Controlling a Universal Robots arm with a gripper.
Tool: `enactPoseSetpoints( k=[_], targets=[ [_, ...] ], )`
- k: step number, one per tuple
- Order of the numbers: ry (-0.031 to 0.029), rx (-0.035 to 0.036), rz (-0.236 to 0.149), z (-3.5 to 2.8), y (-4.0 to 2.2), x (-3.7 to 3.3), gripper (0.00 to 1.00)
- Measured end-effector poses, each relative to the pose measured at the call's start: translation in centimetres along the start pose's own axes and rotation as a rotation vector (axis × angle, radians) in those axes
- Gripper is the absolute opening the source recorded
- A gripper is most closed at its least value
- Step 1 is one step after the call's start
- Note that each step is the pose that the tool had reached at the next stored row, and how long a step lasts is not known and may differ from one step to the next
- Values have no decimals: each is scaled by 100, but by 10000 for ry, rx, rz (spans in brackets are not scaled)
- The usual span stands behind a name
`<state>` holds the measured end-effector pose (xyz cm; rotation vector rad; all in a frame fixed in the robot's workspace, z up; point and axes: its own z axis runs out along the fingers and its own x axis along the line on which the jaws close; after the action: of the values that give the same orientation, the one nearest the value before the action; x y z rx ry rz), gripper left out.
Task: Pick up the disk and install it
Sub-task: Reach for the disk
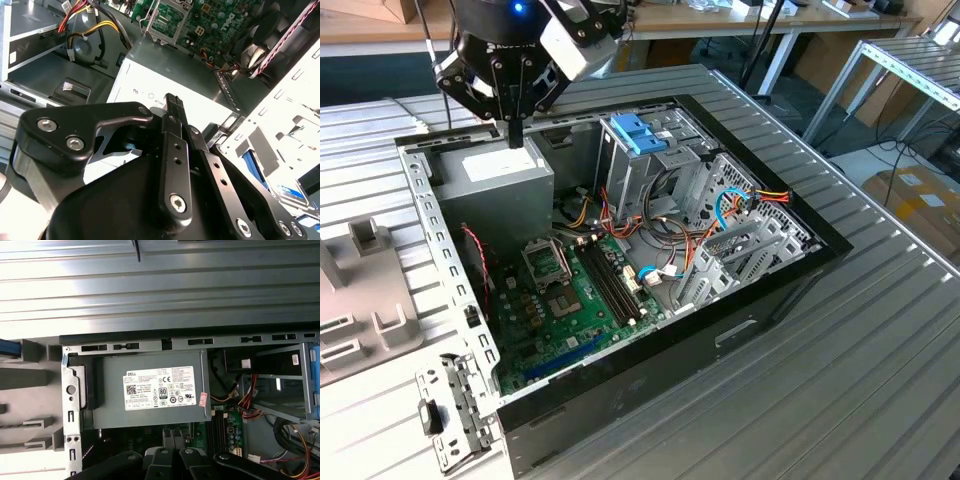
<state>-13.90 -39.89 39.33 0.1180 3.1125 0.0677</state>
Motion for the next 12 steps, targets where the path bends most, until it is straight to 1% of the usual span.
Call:
enactPoseSetpoints(
  k=[12],
  targets=[
    [0,1,0,-3,-6,80,11]
  ],
)
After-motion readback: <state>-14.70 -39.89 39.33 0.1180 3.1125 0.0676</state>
